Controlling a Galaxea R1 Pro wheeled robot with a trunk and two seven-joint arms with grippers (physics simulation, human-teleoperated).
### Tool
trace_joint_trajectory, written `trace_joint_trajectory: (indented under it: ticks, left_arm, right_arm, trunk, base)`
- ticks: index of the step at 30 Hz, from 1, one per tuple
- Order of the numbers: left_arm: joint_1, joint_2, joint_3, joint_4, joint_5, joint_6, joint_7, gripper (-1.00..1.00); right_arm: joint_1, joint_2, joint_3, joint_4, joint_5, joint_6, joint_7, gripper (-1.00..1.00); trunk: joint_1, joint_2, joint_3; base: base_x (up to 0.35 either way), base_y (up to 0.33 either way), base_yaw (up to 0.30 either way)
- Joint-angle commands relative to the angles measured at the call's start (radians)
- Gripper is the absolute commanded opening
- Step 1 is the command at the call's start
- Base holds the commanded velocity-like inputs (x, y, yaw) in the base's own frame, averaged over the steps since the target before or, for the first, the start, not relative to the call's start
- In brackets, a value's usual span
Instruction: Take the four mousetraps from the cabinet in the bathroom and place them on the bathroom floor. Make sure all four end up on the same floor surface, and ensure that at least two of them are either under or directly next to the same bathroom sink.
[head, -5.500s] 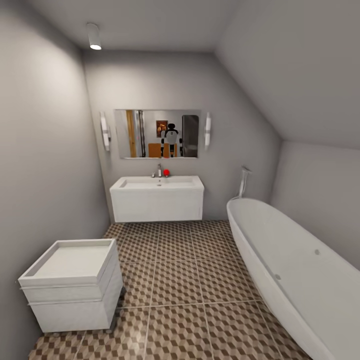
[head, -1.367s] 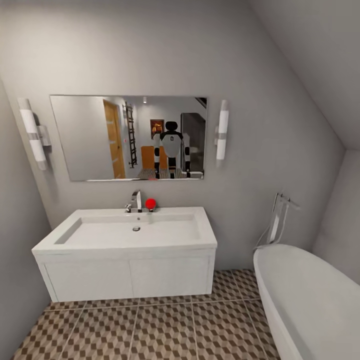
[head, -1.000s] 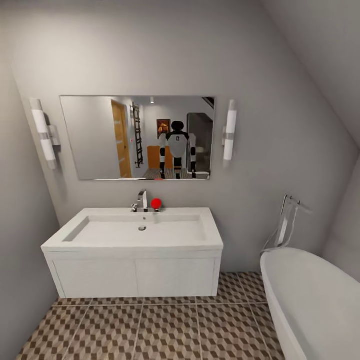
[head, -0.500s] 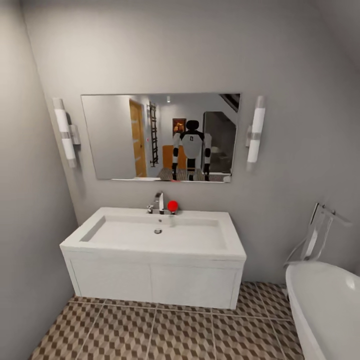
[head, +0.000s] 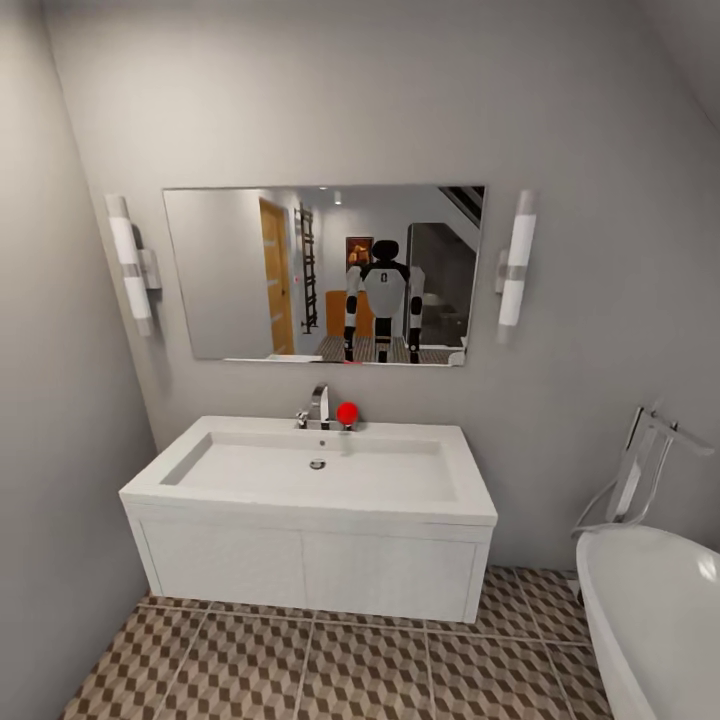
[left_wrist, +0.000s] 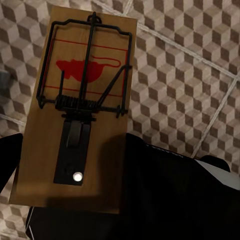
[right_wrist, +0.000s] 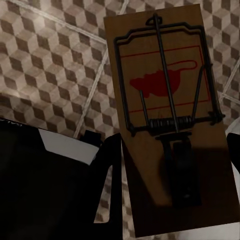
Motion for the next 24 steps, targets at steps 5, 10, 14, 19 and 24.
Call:
trace_joint_trajectory:
  ticks: [5,10,14,19,24]
  left_arm:
    - [0.001,-0.002,-0.011,-0.003,0.005,0.005,0.007,-1.0]
    - [0.001,-0.048,-0.014,-0.003,-0.002,0.004,0.015,-1.0]
    - [0.001,-0.062,-0.016,-0.003,-0.004,0.004,0.018,-1.0]
    - [0.001,-0.063,-0.017,-0.003,-0.004,0.005,0.018,-1.0]
    - [0.001,-0.063,-0.017,-0.003,-0.005,0.005,0.018,-1.0]
  right_arm:
    - [0.0,0.0,0.006,-0.003,-0.086,0.008,0.006,-1.0]
    - [0.0,0.0,0.006,-0.003,-0.099,0.007,0.005,-1.0]
    - [0.001,0.0,0.007,-0.003,-0.1,0.006,0.005,-1.0]
    - [0.001,0.0,0.007,-0.003,-0.101,0.005,0.005,-1.0]
    - [0.001,0.0,0.008,-0.003,-0.101,0.005,0.005,-1.0]
  trunk:
    - [0.02,-0.036,-0.016]
    - [0.039,-0.071,-0.032]
    - [0.054,-0.099,-0.044]
    - [0.073,-0.134,-0.06]
    - [0.092,-0.169,-0.076]
  base:
    - [0.0,0.0,0.0]
    - [0.0,0.0,0.0]
    - [0.0,0.0,0.0]
    - [0.0,0.0,0.0]
    - [0.0,0.0,0.0]
